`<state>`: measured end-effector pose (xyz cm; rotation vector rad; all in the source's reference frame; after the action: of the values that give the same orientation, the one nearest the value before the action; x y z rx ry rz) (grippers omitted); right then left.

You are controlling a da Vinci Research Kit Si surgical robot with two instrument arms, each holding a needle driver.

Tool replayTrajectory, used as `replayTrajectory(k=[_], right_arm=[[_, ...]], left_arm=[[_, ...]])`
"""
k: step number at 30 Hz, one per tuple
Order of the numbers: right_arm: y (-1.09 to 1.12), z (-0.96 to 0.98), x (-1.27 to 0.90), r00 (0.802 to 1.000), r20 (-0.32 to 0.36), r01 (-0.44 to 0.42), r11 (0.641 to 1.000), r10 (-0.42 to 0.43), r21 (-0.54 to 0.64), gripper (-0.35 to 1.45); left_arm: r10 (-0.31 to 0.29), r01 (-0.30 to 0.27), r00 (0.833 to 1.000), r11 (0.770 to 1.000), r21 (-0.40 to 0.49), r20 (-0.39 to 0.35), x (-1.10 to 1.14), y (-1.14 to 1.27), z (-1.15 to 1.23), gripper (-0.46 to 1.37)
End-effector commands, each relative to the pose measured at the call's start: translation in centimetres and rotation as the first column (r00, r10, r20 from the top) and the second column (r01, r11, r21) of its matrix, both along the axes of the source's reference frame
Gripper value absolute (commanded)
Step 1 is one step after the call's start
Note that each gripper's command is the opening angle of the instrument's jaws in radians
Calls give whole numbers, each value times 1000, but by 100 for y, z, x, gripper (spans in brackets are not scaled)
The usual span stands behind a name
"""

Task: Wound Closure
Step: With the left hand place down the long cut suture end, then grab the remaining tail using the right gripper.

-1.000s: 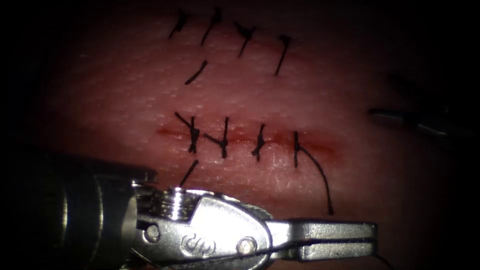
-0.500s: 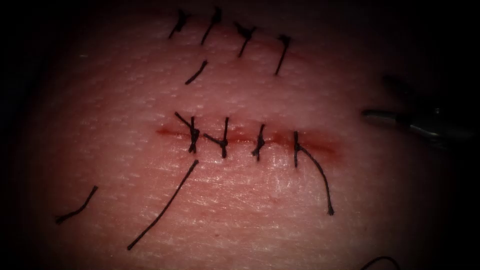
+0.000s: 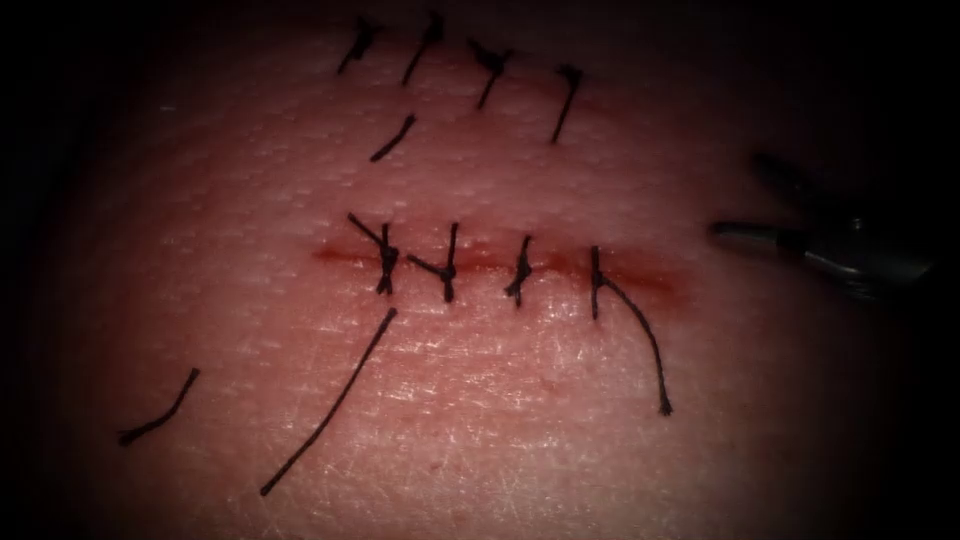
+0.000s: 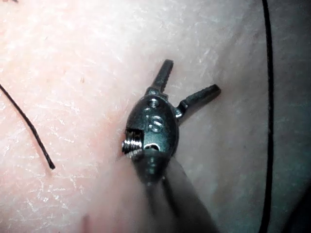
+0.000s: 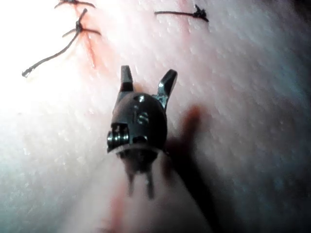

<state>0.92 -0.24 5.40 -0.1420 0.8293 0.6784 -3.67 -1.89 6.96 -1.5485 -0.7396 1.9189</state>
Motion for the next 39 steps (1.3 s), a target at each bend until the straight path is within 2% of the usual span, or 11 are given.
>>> replayTrajectory(k=[1,5,9,12,14,20,25,31,36,37,39], right_arm=[[0,0,0,1000,-3,4,1000,-4,2,127],[0,0,0,1000,-3,4,1000,-4,2,126],[0,0,0,1000,-4,2,1000,-2,0,126],[0,0,2,1000,-4,1,1000,-1,0,126],[-1,0,4,1000,-8,3,1000,-3,1,126],[-2,0,7,1000,-9,3,1000,-3,1,126],[-2,0,7,1000,-12,4,1000,-4,2,126],[-3,-1,7,1000,-19,14,1000,-14,9,125],[-2,-2,8,1000,-24,17,1000,-17,10,125],[-2,-2,9,1000,-24,17,1000,-17,10,125],[-3,-2,10,999,-26,18,1000,-18,11,125]], left_arm=[[-6,6,1000,1000,8,-6,7,1,-2,87],[-3,3,1000,1000,13,0,29,4,-14,95],[-18,18,1000,999,26,-9,57,19,-44,98],[-38,38,999,999,-4,-12,76,44,-73,97],[-55,55,998,998,-36,-15,89,74,-100,98],[-67,65,998,993,-99,-16,105,128,-141,97],[-21,20,1000,989,-149,-2,113,154,-143,97],[68,-84,995,968,-237,-74,121,190,-120,95],[-2,-41,991,946,-322,-133,126,218,-100,83],[-38,-25,986,930,-366,-164,124,223,-98,52],[-70,-17,978,911,-411,-195,121,226,-98,33]])
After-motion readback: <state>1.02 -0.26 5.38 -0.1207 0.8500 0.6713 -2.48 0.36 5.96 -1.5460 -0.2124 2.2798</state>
